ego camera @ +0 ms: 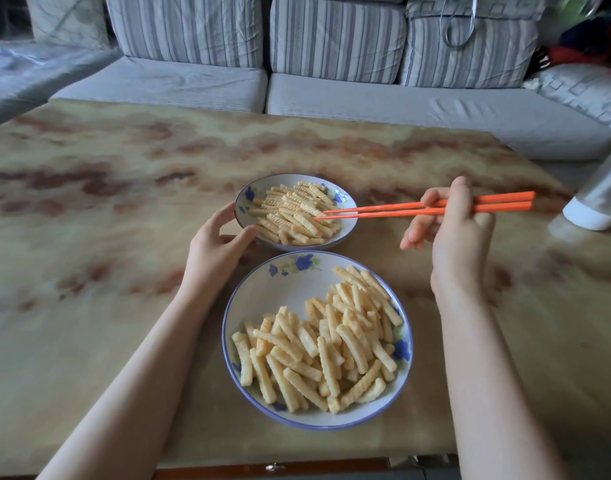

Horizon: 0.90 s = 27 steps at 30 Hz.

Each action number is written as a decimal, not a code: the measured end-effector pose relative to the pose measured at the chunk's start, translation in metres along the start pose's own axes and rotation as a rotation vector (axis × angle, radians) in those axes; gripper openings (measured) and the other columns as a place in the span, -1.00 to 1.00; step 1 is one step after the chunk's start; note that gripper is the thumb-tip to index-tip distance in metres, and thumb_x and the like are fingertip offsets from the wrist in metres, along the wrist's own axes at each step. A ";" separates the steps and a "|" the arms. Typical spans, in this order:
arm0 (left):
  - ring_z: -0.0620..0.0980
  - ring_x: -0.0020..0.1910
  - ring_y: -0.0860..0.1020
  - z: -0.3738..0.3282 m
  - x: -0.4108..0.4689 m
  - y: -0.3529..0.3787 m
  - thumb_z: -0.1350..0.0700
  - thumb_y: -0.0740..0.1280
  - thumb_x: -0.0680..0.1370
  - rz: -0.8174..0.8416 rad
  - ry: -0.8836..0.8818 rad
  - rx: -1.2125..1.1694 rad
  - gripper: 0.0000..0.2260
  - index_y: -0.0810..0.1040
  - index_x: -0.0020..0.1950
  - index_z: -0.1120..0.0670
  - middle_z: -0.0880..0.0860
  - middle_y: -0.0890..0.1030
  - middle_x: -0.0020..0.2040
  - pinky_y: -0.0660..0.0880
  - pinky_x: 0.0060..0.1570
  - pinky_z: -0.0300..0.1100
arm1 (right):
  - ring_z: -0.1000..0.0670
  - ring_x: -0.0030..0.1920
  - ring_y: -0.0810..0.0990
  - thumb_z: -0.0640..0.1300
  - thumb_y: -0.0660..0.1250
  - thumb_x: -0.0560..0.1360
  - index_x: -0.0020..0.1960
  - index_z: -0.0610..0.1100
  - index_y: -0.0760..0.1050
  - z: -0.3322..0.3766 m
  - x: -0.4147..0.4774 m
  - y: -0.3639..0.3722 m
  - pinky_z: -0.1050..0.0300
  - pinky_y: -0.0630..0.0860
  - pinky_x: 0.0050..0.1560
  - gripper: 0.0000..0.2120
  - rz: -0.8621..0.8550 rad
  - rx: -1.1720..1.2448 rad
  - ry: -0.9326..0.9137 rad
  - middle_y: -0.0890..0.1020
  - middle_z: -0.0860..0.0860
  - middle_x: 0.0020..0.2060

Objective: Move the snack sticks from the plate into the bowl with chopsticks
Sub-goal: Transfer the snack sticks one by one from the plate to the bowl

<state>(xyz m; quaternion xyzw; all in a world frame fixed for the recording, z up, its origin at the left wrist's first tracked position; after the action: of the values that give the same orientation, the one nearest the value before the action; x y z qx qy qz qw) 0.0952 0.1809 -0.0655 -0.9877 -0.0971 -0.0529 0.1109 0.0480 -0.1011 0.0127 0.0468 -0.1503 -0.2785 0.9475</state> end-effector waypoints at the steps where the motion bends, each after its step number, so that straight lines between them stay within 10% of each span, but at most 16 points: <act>1: -0.04 -0.17 0.70 -0.001 0.000 0.000 0.10 0.40 0.54 0.002 0.003 0.004 -0.60 0.50 0.38 -0.06 -0.08 0.70 0.00 0.61 -0.07 -0.21 | -0.03 -0.68 0.43 -0.08 0.01 0.67 -0.32 -0.17 0.40 -0.003 0.000 0.003 0.21 0.21 -0.57 -0.56 0.016 -0.011 -0.002 0.39 -0.02 -0.70; 27: -0.20 -0.31 0.65 0.000 0.001 0.001 0.11 0.40 0.55 -0.002 0.023 -0.005 -0.59 0.49 0.39 -0.04 -0.19 0.65 -0.04 0.54 -0.28 -0.41 | -0.08 -0.69 0.34 -0.05 0.08 0.66 -0.45 -0.05 0.49 0.057 -0.014 -0.027 0.05 0.16 -0.58 -0.48 0.335 -0.204 -0.098 0.38 -0.17 -0.57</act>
<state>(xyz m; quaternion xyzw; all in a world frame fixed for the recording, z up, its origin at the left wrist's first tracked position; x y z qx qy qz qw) 0.0961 0.1804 -0.0651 -0.9872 -0.0967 -0.0645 0.1097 0.0050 -0.1167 0.0588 -0.0890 -0.1729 -0.1325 0.9719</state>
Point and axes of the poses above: each hand's wrist, its own x-axis towards the middle knuckle, its own y-axis out of the palm, z = x × y, the point moved 5 cm from there along x, towards the middle knuckle
